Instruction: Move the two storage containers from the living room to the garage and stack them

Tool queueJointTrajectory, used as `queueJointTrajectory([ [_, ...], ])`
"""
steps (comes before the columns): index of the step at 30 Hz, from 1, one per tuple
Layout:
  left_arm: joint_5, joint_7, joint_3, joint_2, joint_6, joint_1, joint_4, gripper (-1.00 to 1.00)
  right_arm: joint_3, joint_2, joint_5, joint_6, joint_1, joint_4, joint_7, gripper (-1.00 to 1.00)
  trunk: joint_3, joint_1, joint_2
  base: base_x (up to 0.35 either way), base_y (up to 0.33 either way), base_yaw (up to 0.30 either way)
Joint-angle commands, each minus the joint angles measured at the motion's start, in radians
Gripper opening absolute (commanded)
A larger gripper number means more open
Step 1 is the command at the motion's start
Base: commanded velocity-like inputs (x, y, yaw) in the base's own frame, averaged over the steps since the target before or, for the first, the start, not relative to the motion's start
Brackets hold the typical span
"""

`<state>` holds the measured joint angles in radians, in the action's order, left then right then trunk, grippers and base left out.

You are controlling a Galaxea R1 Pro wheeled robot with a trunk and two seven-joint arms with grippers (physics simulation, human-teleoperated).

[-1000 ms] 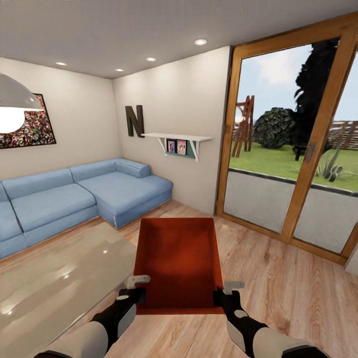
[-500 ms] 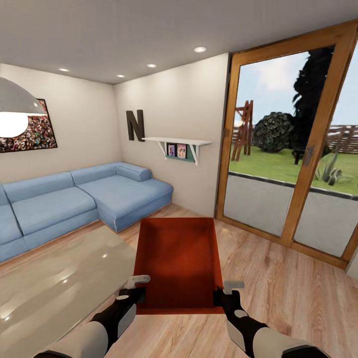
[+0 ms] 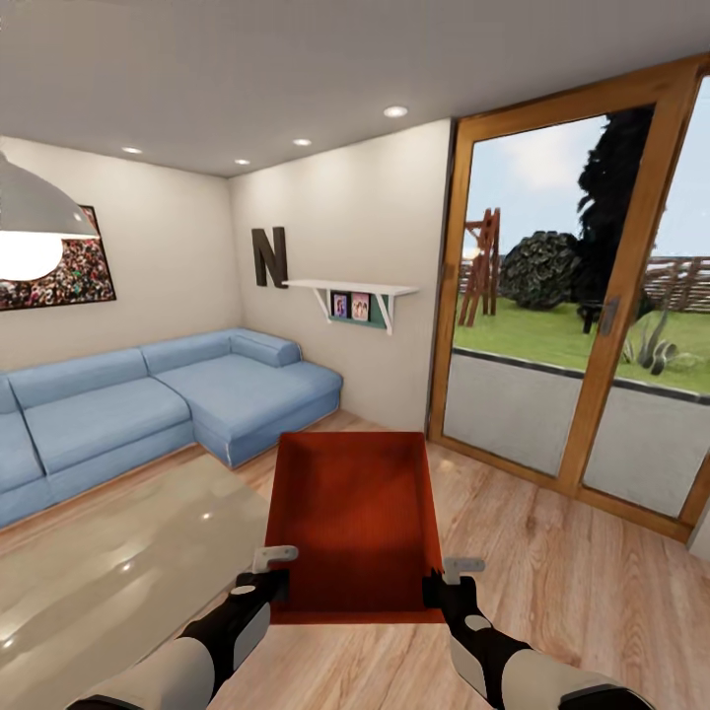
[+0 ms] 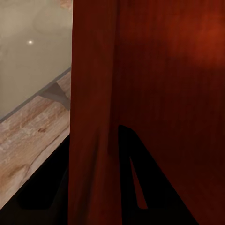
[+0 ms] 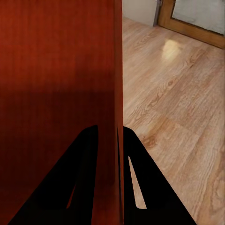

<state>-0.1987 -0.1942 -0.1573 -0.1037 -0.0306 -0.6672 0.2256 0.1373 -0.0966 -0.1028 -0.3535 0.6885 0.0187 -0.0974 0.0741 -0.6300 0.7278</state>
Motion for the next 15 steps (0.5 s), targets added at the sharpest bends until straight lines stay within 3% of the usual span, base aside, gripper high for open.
queueJointTrajectory([
  [1, 0.012, -0.014, 0.071, 0.01, 0.043, -0.002, 0.006, -1.0, -0.012, 0.0, -0.016, -0.005, 0.0, -0.019, 0.0, -1.0, 0.001, 0.0, 0.001, 0.0, 0.0, -0.016],
  [15, 0.012, -0.014, 0.071, 0.01, 0.043, -0.002, 0.006, -1.0, -0.012, 0.001, -0.017, -0.004, 0.0, -0.019, 0.0, -1.0, -0.001, 0.0, 0.001, 0.0, 0.0, -0.002],
])
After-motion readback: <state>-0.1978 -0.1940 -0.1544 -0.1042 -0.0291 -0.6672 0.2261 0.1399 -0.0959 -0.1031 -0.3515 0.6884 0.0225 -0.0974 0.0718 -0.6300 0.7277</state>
